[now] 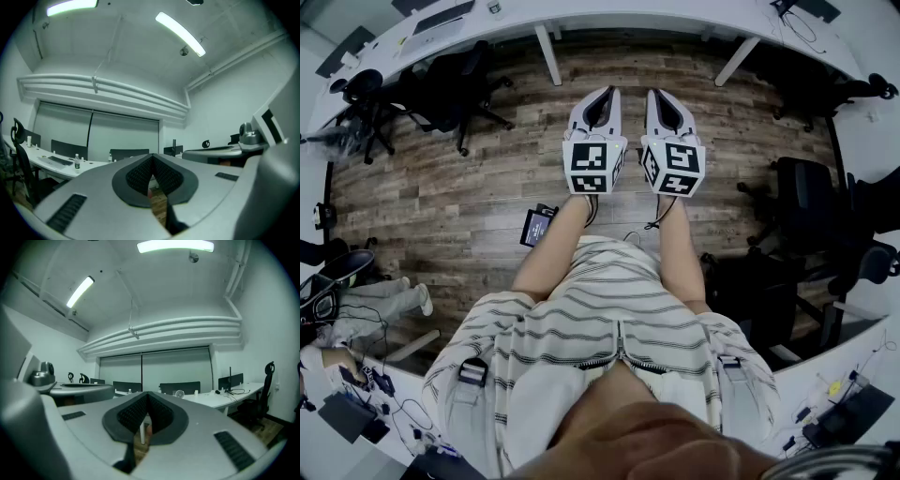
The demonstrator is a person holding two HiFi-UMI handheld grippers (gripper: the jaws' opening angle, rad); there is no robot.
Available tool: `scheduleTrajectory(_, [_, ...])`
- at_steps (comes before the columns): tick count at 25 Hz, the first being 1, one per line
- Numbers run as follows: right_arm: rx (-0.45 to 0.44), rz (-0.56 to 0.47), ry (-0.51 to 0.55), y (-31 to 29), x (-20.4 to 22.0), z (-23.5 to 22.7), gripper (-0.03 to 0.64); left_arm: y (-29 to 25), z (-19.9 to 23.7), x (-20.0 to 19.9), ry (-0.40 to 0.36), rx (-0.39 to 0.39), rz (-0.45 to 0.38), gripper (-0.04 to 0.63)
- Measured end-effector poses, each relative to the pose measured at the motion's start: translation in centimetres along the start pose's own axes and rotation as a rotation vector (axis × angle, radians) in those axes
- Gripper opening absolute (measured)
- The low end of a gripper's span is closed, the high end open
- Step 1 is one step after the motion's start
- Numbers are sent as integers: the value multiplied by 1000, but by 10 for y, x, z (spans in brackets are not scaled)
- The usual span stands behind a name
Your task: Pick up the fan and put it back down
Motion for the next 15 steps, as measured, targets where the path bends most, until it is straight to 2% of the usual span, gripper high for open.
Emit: scheduleTrajectory(15, [-30,14,-40,-4,11,-76,11,-47,-56,17,13,-33,8,6])
Point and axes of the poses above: the fingertips, and each gripper's own axes: y backward along the fingers, z to its left, x out of its underside, the point moved 5 cm from there along y, backward along the fingers, and after that the axes turned 11 degrees about x, right-handed, at the moved point
